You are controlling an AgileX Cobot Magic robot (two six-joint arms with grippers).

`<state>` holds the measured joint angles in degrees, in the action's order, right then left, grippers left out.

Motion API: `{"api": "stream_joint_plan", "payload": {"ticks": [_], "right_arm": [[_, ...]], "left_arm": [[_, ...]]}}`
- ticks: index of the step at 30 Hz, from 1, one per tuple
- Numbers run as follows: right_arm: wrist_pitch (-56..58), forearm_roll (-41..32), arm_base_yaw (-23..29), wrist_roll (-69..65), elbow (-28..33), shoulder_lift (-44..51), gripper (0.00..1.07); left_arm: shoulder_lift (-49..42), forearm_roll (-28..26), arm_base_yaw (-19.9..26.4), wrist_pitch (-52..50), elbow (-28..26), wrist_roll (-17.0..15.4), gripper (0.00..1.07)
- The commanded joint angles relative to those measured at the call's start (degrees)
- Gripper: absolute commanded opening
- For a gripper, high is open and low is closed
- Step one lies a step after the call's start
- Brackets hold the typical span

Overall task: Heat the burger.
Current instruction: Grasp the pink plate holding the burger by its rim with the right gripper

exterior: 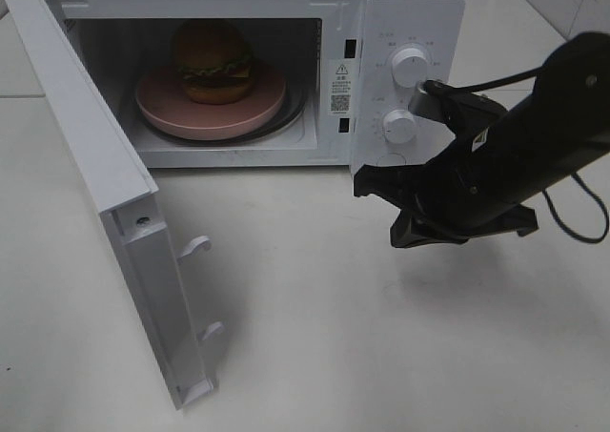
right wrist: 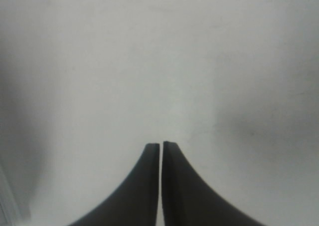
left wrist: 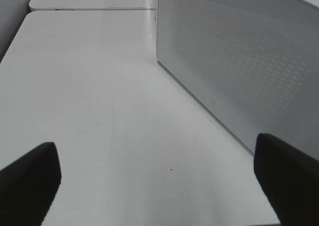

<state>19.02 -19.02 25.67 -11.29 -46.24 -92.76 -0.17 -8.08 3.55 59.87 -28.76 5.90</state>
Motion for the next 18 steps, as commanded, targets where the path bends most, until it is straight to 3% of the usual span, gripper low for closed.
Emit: {"api": "stream_joint_plan", "payload": {"ticks": [1,8,10,13,14,18], "right_arm": [[13.24,4.76,-0.4,9.68,-4.35,0.74,0.04],[23.43,7.45,-0.4,33.35,-9.63,0.74,0.05],[26.93,8.48,-0.4,48.47,-11.4,0.74,0.06],[28.02,8.42,-0.4,59.53,-12.03,0.74,0.06],[28.13,8.42,-0.4,70.65,-12.38,0.74,0.06],[27.67,8.42,-0.11,83.82,-12.61,0.74,0.06]], "left_arm": [[-1.26,-0.52,0.06,-0.46,0.34,-0.46,0.98],[-1.26,-0.52,0.06,-0.46,0.34,-0.46,0.98],[-1.26,-0.52,0.06,-0.46,0.34,-0.46,0.98],[-1.26,-0.52,0.06,-0.46,0.34,-0.46,0.98],[-1.26,-0.52,0.06,-0.46,0.34,-0.46,0.98],[-1.26,-0.52,0.06,-0.46,0.34,-0.46,0.98]]}}
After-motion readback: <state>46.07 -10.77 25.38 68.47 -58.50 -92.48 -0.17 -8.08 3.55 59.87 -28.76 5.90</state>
